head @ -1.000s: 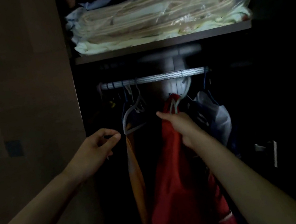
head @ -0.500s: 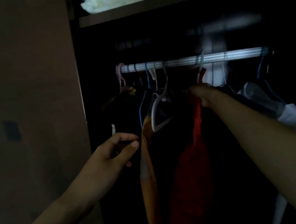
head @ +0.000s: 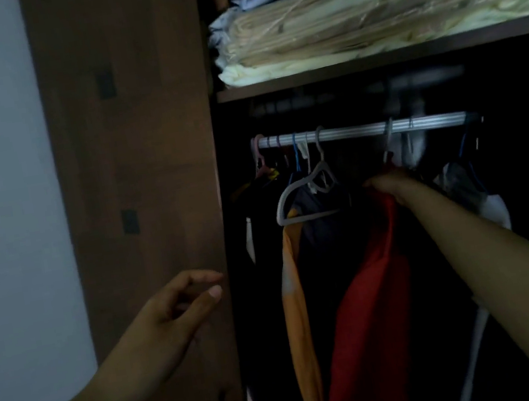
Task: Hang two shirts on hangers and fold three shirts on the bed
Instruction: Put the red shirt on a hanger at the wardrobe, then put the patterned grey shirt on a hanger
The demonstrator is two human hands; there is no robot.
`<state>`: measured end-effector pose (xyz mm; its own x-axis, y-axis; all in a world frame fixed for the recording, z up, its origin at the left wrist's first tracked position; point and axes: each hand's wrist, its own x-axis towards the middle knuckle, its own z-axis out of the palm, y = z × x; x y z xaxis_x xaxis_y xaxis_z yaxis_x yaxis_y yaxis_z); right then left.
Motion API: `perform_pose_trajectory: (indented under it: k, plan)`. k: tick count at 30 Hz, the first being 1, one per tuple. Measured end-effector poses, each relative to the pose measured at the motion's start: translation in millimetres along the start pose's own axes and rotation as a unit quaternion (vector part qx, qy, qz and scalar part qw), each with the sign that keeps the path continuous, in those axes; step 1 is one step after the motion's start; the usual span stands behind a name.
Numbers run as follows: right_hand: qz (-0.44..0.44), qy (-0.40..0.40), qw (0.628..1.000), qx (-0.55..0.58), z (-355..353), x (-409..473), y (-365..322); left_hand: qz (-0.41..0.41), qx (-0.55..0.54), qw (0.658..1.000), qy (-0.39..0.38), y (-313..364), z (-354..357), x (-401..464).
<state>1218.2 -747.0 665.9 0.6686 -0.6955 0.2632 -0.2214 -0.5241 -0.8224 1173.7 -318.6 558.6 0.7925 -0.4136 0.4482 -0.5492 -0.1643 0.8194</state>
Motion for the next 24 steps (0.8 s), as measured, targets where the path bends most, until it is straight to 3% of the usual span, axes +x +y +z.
perform_pose_trajectory:
  k: [2, 7, 10, 12, 15, 20, 24]
  plan:
    - [-0.058, 0.012, 0.987, -0.149, 6.4, -38.8, -1.6, -0.022, 0.014, 1.000, 0.013, 6.8, -20.5, -38.2]
    - [-0.065, -0.214, 0.934, -0.280, 59.1, -190.7, -23.3, -0.083, 0.079, 0.992, 0.056, 33.1, -82.3, -162.6]
    - [-0.127, -0.306, 0.923, -0.194, 108.2, -316.4, -39.9, -0.134, 0.114, 0.981, 0.087, 52.7, -116.8, -253.0]
    - [-0.216, -0.369, 0.897, -0.115, 154.4, -417.1, -54.5, -0.168, 0.147, 0.966, 0.133, 64.1, -145.4, -326.8]
    - [-0.267, -0.430, 0.862, -0.014, 195.7, -530.9, -67.1, -0.198, 0.183, 0.949, 0.163, 69.0, -169.4, -392.2]
    - [-0.370, -0.579, 0.726, -0.009, 233.2, -755.1, -78.6, -0.321, 0.187, 0.879, 0.300, 82.4, -195.3, -607.5]
    - [-0.466, -0.672, 0.572, -0.061, 238.4, -925.4, -41.1, -0.440, 0.177, 0.765, 0.435, 105.0, -172.7, -797.7]
